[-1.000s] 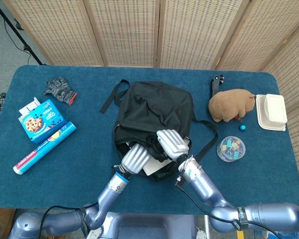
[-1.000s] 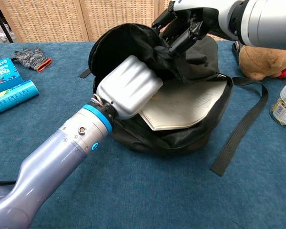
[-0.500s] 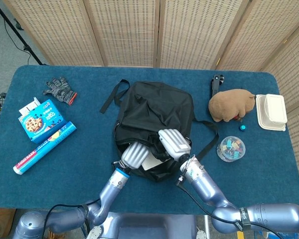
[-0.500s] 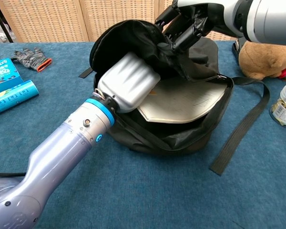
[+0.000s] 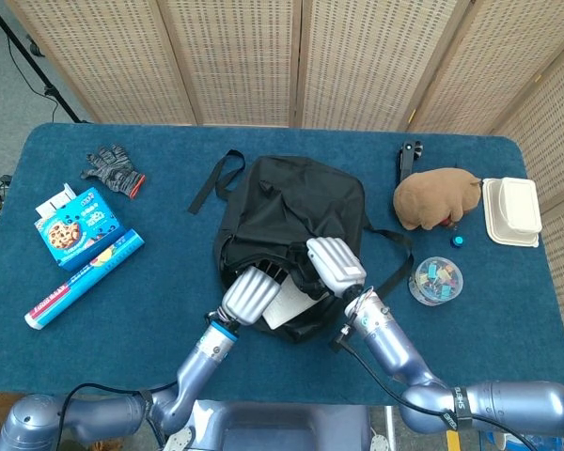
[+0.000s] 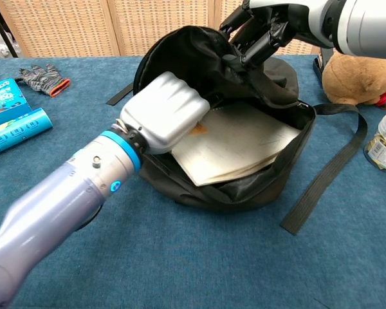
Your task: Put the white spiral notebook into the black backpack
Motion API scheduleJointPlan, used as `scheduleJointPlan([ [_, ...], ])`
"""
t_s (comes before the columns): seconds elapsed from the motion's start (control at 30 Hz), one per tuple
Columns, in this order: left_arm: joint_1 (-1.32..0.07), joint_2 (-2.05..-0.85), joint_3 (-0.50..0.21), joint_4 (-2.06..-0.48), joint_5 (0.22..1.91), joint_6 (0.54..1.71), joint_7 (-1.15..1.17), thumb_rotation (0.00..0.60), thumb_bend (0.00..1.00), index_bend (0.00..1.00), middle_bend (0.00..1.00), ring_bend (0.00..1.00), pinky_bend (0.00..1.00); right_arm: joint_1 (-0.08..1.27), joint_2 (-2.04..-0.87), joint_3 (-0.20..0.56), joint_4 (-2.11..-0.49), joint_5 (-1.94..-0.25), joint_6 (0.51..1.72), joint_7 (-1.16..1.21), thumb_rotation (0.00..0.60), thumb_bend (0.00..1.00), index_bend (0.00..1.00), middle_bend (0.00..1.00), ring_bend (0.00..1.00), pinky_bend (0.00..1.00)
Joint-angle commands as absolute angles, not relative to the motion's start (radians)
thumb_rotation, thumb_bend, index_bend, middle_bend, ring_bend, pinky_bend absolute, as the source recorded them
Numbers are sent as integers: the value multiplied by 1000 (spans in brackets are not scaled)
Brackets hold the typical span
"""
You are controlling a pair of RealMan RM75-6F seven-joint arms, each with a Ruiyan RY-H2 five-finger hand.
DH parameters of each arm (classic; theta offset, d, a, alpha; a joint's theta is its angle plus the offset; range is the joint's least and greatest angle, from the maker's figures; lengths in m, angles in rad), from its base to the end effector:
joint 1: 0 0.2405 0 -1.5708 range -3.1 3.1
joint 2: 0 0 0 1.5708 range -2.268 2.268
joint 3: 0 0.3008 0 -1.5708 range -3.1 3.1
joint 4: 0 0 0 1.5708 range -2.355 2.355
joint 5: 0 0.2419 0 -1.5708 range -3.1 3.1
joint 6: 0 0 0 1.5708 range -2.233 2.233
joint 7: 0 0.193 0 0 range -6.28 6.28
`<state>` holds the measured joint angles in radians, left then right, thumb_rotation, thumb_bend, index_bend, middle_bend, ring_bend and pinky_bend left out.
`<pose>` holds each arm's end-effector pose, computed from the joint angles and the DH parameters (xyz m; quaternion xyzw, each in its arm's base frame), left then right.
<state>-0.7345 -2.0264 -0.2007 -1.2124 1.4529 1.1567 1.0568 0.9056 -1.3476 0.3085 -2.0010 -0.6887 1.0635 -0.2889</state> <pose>-0.0519 0.3570 -0.1752 -0.7877 -0.0250 -0.3527 0.5045 -0.0441 -0.3986 0.0001 0.6514 -0.5328 0.4510 0.2973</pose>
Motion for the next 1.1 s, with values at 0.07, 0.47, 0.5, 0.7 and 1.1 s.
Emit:
scheduleJointPlan([
  [0.07, -719, -1977, -182, -1271, 1444, 1152, 1040, 600, 13, 128, 43, 183, 691, 907, -1348, 308, -1995, -685, 1065, -291, 600, 571, 648, 635, 468, 524],
  [0.47, -686, -1829, -114, -1381, 1522, 1186, 836, 600, 0, 152, 46, 194, 691, 907, -1349, 307, -1968, -666, 1065, -289, 600, 570, 648, 635, 468, 525],
  [0.5, -684, -1820, -109, -1383, 1530, 1192, 819, 600, 0, 157, 52, 199, 691, 907, -1349, 308, -1967, -665, 1065, -288, 600, 570, 648, 635, 468, 525],
  [0.7, -665, -1750, -77, -1392, 1588, 1235, 702, 600, 0, 168, 58, 211, 691, 909, -1351, 304, -1962, -660, 1063, -294, 600, 571, 648, 635, 468, 525],
  [1.1, -598, -1575, -14, -1439, 1650, 1316, 498, 600, 0, 186, 62, 213, 691, 890, -1344, 281, -1940, -661, 1057, -284, 600, 570, 648, 635, 468, 524],
])
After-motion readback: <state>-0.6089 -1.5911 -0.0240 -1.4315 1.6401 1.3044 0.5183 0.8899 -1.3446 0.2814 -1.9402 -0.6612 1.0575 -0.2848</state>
